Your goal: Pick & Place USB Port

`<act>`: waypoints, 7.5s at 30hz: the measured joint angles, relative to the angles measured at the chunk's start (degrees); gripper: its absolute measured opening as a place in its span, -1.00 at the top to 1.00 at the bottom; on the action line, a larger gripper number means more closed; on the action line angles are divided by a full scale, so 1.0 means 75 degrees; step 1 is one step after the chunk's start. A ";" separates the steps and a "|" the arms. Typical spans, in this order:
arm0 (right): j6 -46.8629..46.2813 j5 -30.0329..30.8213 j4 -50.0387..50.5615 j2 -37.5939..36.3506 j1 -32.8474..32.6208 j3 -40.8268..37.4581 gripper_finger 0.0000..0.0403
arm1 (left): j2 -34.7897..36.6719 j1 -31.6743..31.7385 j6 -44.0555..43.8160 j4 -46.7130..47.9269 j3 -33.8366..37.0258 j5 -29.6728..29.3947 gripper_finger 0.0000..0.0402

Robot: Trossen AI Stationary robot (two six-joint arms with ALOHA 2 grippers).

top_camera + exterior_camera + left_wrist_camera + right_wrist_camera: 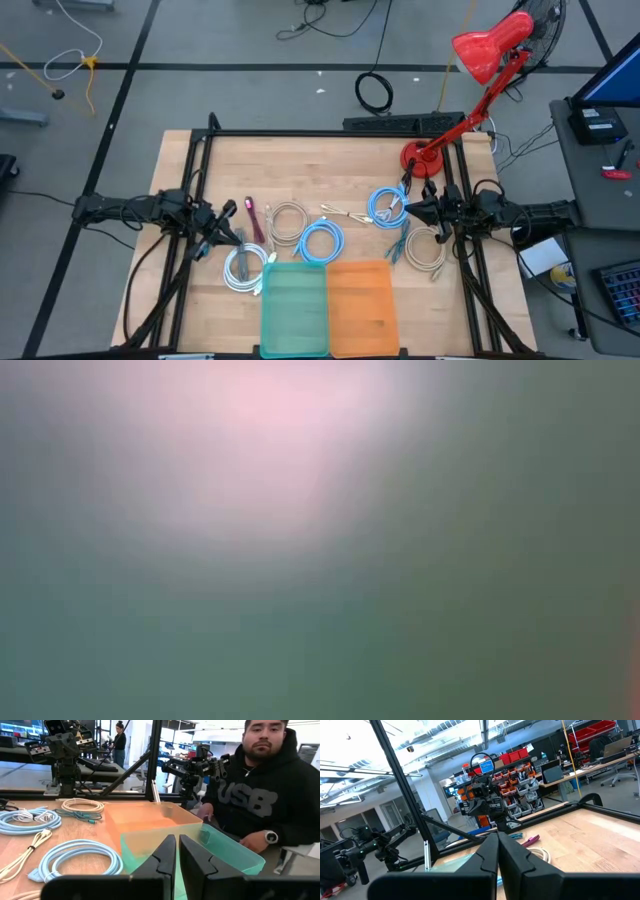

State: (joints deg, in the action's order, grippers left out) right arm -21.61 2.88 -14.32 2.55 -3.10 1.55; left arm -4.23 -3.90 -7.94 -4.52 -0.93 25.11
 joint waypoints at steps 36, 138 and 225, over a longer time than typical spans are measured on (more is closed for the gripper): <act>0.0000 0.0000 0.0000 0.0000 -0.0001 0.0001 1.00 | 0.0000 0.0003 0.0000 0.0001 0.0001 0.0002 0.88; 0.2063 0.1041 -0.1102 0.0000 0.0004 -0.0001 1.00 | -0.0204 0.0017 0.0698 -0.2885 -0.1434 -0.3444 0.88; -0.3975 0.0226 0.6417 1.0296 0.2199 0.5600 -0.03 | -0.0201 0.0015 0.1198 -0.2144 -0.1434 -0.4433 0.88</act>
State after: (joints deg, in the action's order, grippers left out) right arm -51.42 4.57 33.81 79.77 13.39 43.55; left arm -5.74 -3.79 1.04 -20.60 -11.68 -8.14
